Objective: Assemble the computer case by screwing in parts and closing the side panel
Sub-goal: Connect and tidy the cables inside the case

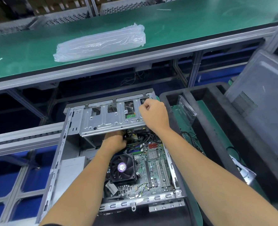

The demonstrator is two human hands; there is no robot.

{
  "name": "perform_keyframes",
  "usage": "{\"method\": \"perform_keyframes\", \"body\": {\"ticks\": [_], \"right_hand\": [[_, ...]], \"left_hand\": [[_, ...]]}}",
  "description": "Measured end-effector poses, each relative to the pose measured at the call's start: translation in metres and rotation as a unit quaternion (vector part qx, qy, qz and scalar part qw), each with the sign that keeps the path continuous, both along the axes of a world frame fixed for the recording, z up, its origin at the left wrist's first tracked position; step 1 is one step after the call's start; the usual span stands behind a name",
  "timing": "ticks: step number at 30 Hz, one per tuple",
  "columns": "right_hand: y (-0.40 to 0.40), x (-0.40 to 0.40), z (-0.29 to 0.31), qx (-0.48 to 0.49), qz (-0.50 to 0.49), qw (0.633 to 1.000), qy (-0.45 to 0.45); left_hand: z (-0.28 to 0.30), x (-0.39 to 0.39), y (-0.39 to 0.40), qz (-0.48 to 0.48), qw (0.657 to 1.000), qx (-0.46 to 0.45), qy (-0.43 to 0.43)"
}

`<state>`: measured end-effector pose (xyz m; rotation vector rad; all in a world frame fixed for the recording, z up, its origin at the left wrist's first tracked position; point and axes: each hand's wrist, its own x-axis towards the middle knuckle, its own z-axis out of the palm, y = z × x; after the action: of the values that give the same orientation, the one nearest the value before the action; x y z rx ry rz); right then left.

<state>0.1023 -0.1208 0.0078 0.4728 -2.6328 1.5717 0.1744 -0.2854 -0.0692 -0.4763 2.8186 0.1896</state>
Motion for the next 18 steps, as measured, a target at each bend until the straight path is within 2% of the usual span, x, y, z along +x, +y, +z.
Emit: {"method": "perform_keyframes", "body": {"ticks": [3, 13, 18], "right_hand": [[0.000, 0.000, 0.001, 0.001, -0.001, 1.000, -0.005], [0.000, 0.001, 0.002, 0.004, 0.007, 1.000, -0.003], [0.000, 0.001, 0.002, 0.005, 0.007, 1.000, -0.006]], "left_hand": [[-0.002, 0.000, -0.001, 0.015, 0.999, 0.028, -0.014], [-0.001, -0.007, -0.007, 0.021, 0.998, 0.027, -0.055], [-0.002, -0.008, -0.012, 0.004, 0.998, 0.044, -0.042]]}}
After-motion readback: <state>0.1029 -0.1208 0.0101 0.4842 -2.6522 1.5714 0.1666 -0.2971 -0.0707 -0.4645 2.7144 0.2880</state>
